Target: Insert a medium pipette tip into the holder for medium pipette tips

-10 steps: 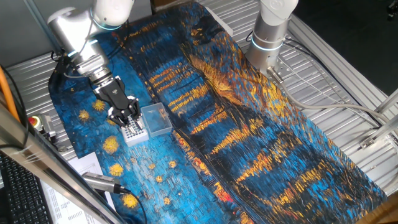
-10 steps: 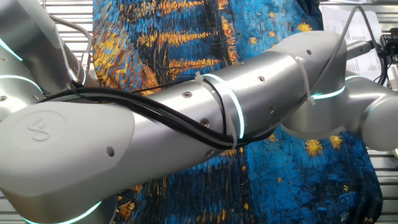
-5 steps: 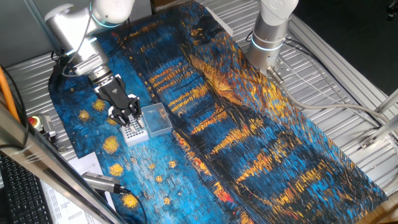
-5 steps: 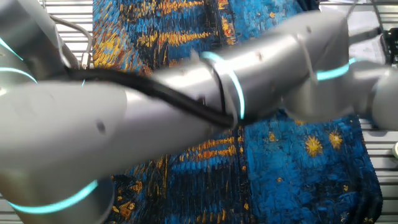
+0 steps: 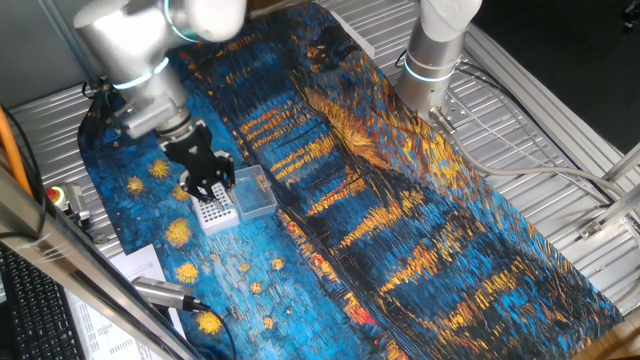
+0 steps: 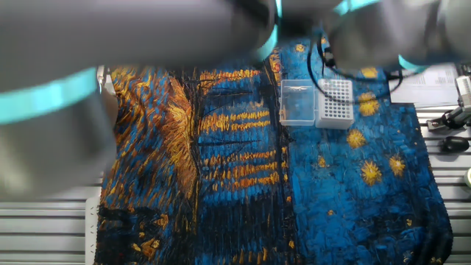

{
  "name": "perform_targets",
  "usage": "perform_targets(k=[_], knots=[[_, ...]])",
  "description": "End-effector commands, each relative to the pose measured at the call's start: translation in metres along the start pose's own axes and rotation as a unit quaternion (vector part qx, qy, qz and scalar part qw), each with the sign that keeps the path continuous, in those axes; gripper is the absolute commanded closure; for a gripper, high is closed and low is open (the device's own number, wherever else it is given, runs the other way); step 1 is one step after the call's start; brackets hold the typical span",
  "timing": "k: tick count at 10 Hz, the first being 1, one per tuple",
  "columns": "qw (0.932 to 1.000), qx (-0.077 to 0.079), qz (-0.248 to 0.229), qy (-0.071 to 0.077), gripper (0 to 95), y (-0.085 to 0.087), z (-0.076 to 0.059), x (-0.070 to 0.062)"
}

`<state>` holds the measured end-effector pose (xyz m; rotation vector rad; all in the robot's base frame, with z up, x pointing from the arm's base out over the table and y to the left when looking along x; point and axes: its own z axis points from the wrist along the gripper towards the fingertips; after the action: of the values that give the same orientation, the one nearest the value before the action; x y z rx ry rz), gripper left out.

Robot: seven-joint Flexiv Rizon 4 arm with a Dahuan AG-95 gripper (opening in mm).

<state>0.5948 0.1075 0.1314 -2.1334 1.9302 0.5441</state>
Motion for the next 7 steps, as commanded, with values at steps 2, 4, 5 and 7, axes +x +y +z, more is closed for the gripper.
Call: perform_targets(k=[2,4,5,7], knots=[[0.9945,-0.015,-0.021,0.102,76.0,-0.0104,0.0002,-0.0107],[0.9898,-0.023,-0.063,0.126,76.0,-0.0112,0.0019,-0.0102],[0.9884,-0.026,-0.078,0.127,76.0,-0.0108,0.0035,-0.0079],[0.9849,-0.031,-0.109,0.131,76.0,-0.0123,0.0056,-0.0048]])
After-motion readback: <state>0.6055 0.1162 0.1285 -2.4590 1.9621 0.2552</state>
